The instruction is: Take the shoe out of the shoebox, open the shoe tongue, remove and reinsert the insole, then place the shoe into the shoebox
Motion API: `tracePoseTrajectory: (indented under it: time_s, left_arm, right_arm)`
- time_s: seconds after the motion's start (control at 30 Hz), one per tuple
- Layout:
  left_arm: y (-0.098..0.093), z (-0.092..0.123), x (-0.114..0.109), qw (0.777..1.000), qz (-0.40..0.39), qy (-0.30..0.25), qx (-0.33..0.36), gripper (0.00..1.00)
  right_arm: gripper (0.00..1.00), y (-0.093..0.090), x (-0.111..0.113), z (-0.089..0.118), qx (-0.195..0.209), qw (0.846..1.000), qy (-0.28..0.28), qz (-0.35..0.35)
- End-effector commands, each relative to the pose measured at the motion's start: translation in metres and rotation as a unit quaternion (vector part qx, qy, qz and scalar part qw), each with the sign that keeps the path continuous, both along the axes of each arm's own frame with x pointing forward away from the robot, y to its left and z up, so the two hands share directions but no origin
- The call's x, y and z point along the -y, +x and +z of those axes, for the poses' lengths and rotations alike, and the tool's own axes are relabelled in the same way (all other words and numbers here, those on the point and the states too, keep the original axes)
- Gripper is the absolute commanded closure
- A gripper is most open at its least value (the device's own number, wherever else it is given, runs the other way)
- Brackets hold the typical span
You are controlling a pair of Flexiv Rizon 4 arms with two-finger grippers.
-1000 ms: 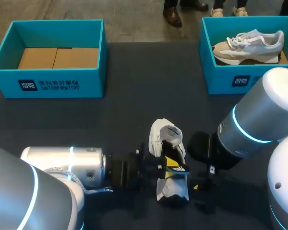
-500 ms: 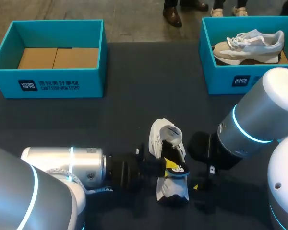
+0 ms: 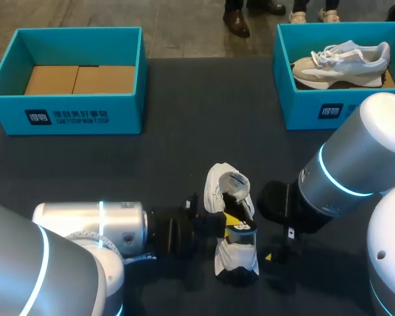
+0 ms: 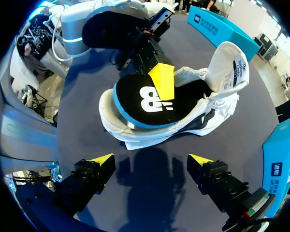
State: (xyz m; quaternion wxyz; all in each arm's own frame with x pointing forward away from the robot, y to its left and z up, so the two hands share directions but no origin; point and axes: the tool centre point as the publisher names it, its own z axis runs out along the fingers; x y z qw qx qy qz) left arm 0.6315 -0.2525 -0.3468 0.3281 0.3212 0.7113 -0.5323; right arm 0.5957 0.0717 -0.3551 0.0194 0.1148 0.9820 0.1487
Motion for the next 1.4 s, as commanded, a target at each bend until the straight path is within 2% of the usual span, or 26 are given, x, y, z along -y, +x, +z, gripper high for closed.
tracePoseTrajectory:
  time_s: [0.03, 0.07, 0.1, 0.13, 0.2, 0.5, 0.67, 0.77, 0.8, 0.87, 0.9, 1.07, 1.4]
  left_arm:
    - [0.001, 0.000, 0.004, 1.000, -0.005, 0.001, -0.004, 1.00]
    - [-0.002, 0.002, 0.004, 1.000, -0.007, 0.000, -0.005, 1.00]
    - [-0.003, 0.002, 0.004, 1.000, -0.008, -0.001, -0.006, 0.82]
    - [-0.005, 0.004, 0.003, 1.000, -0.010, -0.002, -0.007, 0.70]
    - [-0.009, 0.006, 0.002, 1.000, -0.012, -0.004, -0.008, 0.64]
    - [-0.023, 0.018, -0.003, 0.999, -0.024, -0.019, -0.010, 0.67]
    - [-0.027, 0.021, -0.002, 0.999, -0.027, -0.021, -0.009, 0.75]
    - [-0.027, 0.020, 0.000, 0.999, -0.028, -0.018, -0.007, 0.77]
    - [-0.028, 0.019, 0.001, 0.999, -0.029, -0.017, -0.007, 0.80]
    - [-0.028, 0.019, 0.002, 0.999, -0.030, -0.016, -0.006, 0.98]
    - [-0.029, 0.019, 0.003, 0.999, -0.032, -0.015, -0.005, 1.00]
    - [-0.028, 0.014, 0.005, 0.999, -0.034, -0.004, -0.001, 1.00]
    - [-0.011, 0.000, 0.005, 1.000, -0.017, 0.013, 0.010, 1.00]
  right_arm:
    - [0.00, -0.002, -0.002, -0.002, 0.003, 1.000, -0.001, -0.001]
    - [0.00, -0.002, -0.002, -0.002, 0.003, 1.000, -0.001, -0.001]
    - [0.00, -0.002, -0.002, -0.002, 0.003, 1.000, -0.001, -0.001]
    - [0.00, -0.002, -0.002, -0.002, 0.003, 1.000, -0.001, -0.001]
    - [0.00, -0.002, -0.002, -0.002, 0.003, 1.000, -0.001, -0.001]
    - [0.00, -0.002, -0.002, -0.002, 0.003, 1.000, -0.001, -0.001]
    - [0.00, -0.002, -0.002, -0.002, 0.003, 1.000, -0.001, -0.001]
    - [0.00, -0.002, -0.002, -0.002, 0.003, 1.000, -0.001, -0.001]
    - [0.00, -0.002, -0.002, -0.002, 0.003, 1.000, -0.001, -0.001]
    - [0.00, -0.002, -0.002, -0.002, 0.003, 1.000, -0.001, -0.001]
    - [0.00, -0.002, -0.002, -0.002, 0.003, 1.000, -0.001, -0.001]
    - [0.00, -0.002, -0.002, -0.002, 0.003, 1.000, -0.001, -0.001]
    - [0.00, -0.002, -0.002, -0.002, 0.003, 1.000, -0.001, -0.001]
